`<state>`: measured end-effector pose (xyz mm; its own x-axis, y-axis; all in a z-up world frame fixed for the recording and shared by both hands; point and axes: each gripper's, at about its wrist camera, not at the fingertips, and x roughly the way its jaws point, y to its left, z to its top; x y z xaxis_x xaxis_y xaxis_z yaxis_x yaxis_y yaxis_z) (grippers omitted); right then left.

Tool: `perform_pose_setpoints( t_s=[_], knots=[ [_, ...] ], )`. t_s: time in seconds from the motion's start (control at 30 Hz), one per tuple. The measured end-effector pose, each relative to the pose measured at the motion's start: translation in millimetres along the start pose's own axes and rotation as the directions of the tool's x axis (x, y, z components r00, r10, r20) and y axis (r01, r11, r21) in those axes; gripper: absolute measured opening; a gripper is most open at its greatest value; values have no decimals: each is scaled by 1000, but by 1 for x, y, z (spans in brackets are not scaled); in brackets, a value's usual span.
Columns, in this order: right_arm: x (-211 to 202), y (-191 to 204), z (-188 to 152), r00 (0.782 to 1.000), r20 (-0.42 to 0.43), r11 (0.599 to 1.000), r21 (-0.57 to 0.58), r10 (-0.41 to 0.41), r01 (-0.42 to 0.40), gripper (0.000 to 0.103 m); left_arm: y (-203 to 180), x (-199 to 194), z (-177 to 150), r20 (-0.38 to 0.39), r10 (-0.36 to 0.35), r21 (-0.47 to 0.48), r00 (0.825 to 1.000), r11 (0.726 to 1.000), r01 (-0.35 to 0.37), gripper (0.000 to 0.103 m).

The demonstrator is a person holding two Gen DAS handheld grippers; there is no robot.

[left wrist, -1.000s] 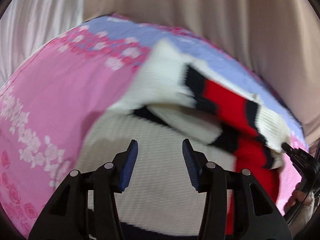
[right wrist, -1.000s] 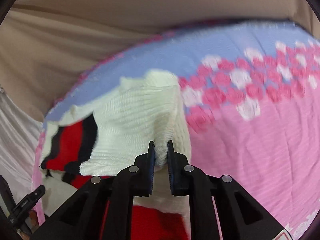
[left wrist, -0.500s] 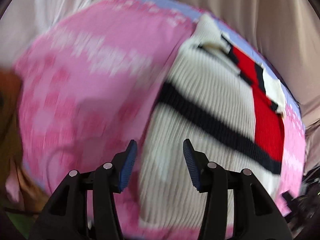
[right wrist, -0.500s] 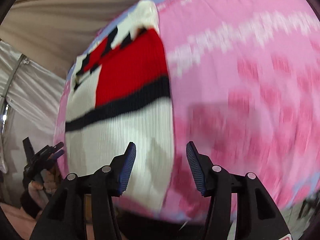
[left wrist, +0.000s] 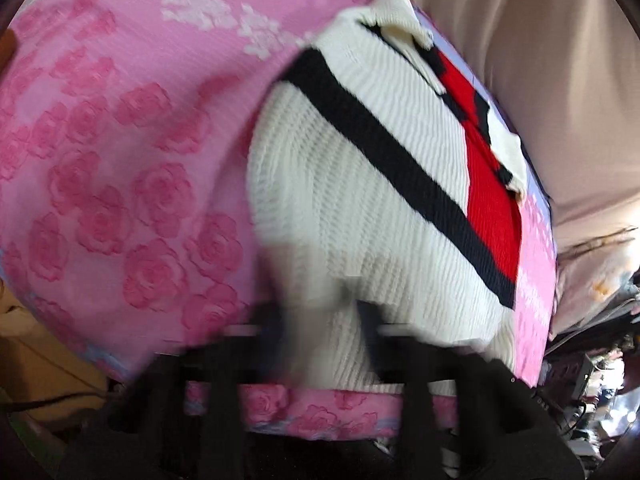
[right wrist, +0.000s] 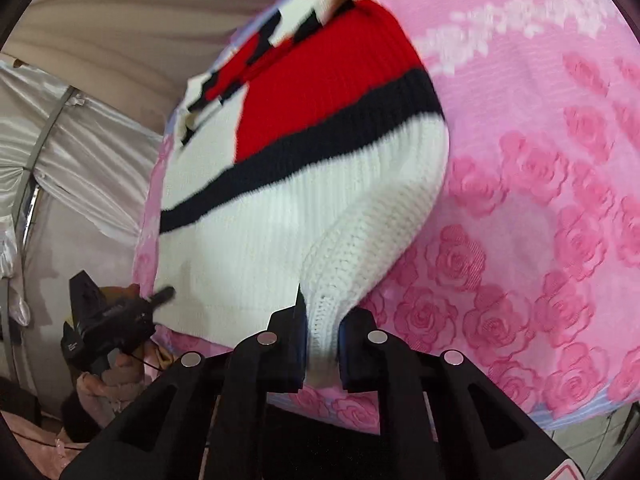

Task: Fold small clothes
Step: 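Grasp the hem with both grippers and fold it toward the collar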

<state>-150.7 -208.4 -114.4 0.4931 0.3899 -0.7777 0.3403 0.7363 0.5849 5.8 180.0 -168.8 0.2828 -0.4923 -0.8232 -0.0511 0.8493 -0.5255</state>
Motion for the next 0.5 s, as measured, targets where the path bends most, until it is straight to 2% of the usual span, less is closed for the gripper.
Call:
perform_pose_setpoints(
  t_s=[0.07, 0.23, 0.37, 0.5],
  knots=[
    [-20, 6, 3, 999, 38, 999, -42, -3, 5, 10, -2, -9, -2, 15, -22, -19, 1000, 1000, 22, 10],
    [-67, 8, 0, 997, 75, 993, -118, -10, 19, 10, -20, -48, -23, 36, -35, 50, 999, 998, 33, 10],
    [-93, 6, -11, 998, 49, 986, -162, -29, 37, 10, -35, -65, -46, 12, -32, 101, 999, 994, 31, 10],
    [-113, -2, -32, 997, -49, 981, -189, -58, 48, 10, -43, -77, -84, -95, -6, 145, 995, 989, 20, 10]
  ],
)
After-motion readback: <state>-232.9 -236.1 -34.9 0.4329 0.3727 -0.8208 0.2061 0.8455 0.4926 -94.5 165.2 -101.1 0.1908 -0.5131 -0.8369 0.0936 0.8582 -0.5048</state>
